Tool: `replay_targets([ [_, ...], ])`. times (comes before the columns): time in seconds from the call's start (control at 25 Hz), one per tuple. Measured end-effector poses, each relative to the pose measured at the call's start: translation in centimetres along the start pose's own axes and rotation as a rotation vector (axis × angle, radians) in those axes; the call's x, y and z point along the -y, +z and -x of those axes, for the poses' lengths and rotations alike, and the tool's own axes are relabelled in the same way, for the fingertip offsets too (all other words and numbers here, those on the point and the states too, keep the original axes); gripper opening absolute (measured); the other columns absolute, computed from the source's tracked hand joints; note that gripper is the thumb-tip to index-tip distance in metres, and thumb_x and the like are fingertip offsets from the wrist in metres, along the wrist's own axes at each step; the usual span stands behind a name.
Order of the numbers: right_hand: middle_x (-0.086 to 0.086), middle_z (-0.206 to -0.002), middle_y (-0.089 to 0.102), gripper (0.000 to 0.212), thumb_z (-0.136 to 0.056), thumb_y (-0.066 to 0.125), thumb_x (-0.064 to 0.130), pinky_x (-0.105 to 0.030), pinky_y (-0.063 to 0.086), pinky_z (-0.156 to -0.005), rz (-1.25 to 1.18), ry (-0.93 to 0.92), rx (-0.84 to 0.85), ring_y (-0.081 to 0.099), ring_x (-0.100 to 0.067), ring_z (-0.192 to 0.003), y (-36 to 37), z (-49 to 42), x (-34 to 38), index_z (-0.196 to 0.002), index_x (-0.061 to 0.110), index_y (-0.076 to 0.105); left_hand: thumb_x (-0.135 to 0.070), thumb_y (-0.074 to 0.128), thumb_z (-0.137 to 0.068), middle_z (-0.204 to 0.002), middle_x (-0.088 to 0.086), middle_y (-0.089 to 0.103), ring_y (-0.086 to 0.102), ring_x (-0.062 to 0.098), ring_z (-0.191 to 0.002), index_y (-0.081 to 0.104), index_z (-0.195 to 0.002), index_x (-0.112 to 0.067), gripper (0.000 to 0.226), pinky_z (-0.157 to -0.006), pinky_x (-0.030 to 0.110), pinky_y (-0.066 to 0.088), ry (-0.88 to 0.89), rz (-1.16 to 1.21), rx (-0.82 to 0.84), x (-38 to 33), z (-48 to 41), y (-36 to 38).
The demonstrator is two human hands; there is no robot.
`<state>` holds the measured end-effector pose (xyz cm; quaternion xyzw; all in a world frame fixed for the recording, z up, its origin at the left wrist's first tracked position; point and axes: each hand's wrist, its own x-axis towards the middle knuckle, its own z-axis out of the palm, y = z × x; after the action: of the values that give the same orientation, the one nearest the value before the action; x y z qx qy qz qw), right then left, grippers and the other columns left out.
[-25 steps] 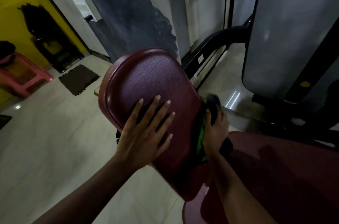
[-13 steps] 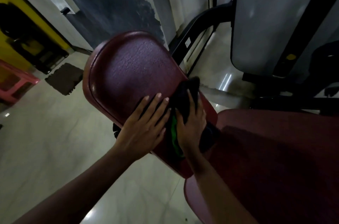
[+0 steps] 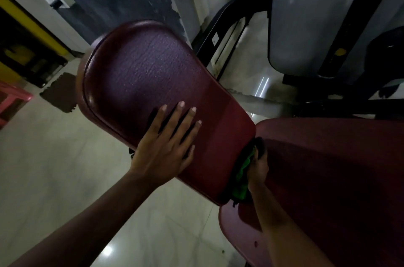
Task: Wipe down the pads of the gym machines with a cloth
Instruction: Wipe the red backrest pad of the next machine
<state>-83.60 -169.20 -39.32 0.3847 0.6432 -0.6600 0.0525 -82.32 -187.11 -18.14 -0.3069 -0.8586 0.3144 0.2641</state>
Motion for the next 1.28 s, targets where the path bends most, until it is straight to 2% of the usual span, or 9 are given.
replay_targets([
  [0.16,-0.002,-0.142,0.045,0.058,-0.086,0.049,0.02,-0.027,0.03,-0.101,-0.032,-0.365,-0.121,0.043,-0.022,-0.128,-0.3,7.0,4.6,-0.141,0.031,0.035,-0.034,0.04,-0.089,-0.137,0.013,0.052,0.043,0.035,-0.131,0.056,-0.127,-0.014,0.047,-0.114,0.051,0.008,-0.005,-0.013,0.002,0.0,0.1,0.0],
  [0.28,-0.007,-0.148,0.035,0.068,-0.073,0.042,0.036,-0.031,0.03,-0.104,0.154,-0.675,-0.024,0.036,-0.02,-0.133,2.8,14.2,5.3,-0.141,0.036,0.033,-0.034,0.038,-0.09,-0.137,0.014,0.052,0.046,0.036,-0.129,0.056,-0.128,-0.013,0.047,-0.114,0.051,0.006,0.01,-0.008,0.004,0.1,0.2,-0.2],
  [0.4,-0.006,-0.152,0.029,0.062,-0.082,0.035,0.058,-0.041,0.028,-0.103,0.275,-0.657,-0.058,0.031,-0.021,-0.136,4.2,15.8,3.0,-0.141,0.045,0.021,-0.033,0.038,-0.09,-0.136,0.015,0.053,0.046,0.036,-0.129,0.056,-0.128,-0.013,0.046,-0.113,0.051,0.008,0.01,-0.006,-0.011,0.1,0.2,-0.2],
  [0.56,-0.009,-0.146,0.038,0.058,-0.081,0.035,0.052,-0.047,0.036,-0.099,0.275,-0.548,-0.162,0.041,-0.031,-0.128,3.1,11.3,0.6,-0.139,0.042,0.03,-0.034,0.043,-0.088,-0.136,0.013,0.053,0.047,0.035,-0.128,0.058,-0.126,-0.014,0.046,-0.113,0.051,0.01,-0.007,0.016,-0.024,0.0,0.0,-0.2],
  [0.72,-0.011,-0.147,0.033,0.067,-0.082,0.03,0.061,-0.042,0.032,-0.104,0.137,-0.329,-0.094,0.036,-0.031,-0.132,2.0,7.3,-1.0,-0.143,0.033,0.031,-0.035,0.044,-0.086,-0.135,0.012,0.055,0.048,0.033,-0.128,0.059,-0.124,-0.015,0.046,-0.113,0.05,0.011,-0.026,0.005,-0.024,0.0,0.0,-0.2],
  [0.88,-0.012,-0.141,0.042,0.05,-0.096,0.046,0.033,-0.035,0.032,-0.102,0.082,-0.277,0.045,0.041,-0.032,-0.13,-0.9,3.9,-1.4,-0.144,0.028,0.03,-0.035,0.045,-0.086,-0.136,0.01,0.054,0.046,0.032,-0.13,0.059,-0.124,-0.016,0.045,-0.112,0.05,0.018,-0.054,0.098,-0.018,0.0,-0.2,-0.7],
  [1.04,-0.001,-0.136,0.047,0.052,-0.091,0.056,0.028,-0.027,0.037,-0.099,0.074,-0.505,0.065,0.047,-0.015,-0.123,-3.1,6.2,3.8,-0.138,0.039,0.036,-0.03,0.049,-0.087,-0.14,0.011,0.048,0.036,0.027,-0.135,0.051,-0.131,-0.016,0.047,-0.11,0.053,0.028,-0.388,0.464,-0.084,-2.5,2.7,-3.7],
  [1.16,0.004,-0.139,0.04,0.054,-0.086,0.054,0.047,-0.018,0.034,-0.097,0.032,-0.75,0.192,0.041,-0.003,-0.125,-3.3,9.9,7.9,-0.135,0.051,0.03,-0.036,0.049,-0.085,-0.149,0.005,0.031,0.029,0.02,-0.138,0.033,-0.141,-0.021,0.06,-0.11,0.043,0.032,-0.825,0.737,-0.059,-6.1,5.5,-6.3],
  [1.28,0.002,-0.145,0.029,0.061,-0.085,0.044,0.059,-0.012,0.03,-0.105,0.086,-0.973,0.255,0.027,0.011,-0.129,-0.7,12.7,9.8,-0.14,0.045,0.024,-0.05,0.045,-0.082,-0.154,-0.01,0.013,0.019,0.009,-0.142,0.01,-0.144,-0.041,0.072,-0.112,0.041,0.03,-1.332,1.131,-0.127,-7.7,5.3,-6.8],
])
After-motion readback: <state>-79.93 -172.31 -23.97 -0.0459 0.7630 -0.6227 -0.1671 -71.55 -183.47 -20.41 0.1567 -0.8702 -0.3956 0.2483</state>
